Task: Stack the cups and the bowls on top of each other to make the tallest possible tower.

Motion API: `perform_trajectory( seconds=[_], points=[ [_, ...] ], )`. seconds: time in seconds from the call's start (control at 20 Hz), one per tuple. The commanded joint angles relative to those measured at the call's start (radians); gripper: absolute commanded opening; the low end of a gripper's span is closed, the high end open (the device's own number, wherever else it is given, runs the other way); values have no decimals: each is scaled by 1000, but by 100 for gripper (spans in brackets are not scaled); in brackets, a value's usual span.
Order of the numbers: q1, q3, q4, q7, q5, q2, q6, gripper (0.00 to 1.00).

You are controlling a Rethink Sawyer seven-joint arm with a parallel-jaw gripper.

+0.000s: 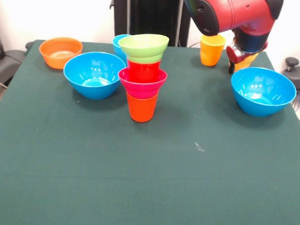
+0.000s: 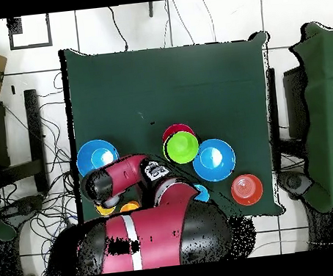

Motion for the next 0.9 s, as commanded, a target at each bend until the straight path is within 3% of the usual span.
perform_trajectory(
  seconds=[0.05,0.1,0.15,0.9],
  points=[
    [9,13,-11,88,-37,-12,-81,100],
    [8,13,-12,84,-34,-13,-73,100],
    [7,13,-12,79,-32,-14,-66,0],
    [12,8,-40,53,-30,0,-2,0]
  ],
)
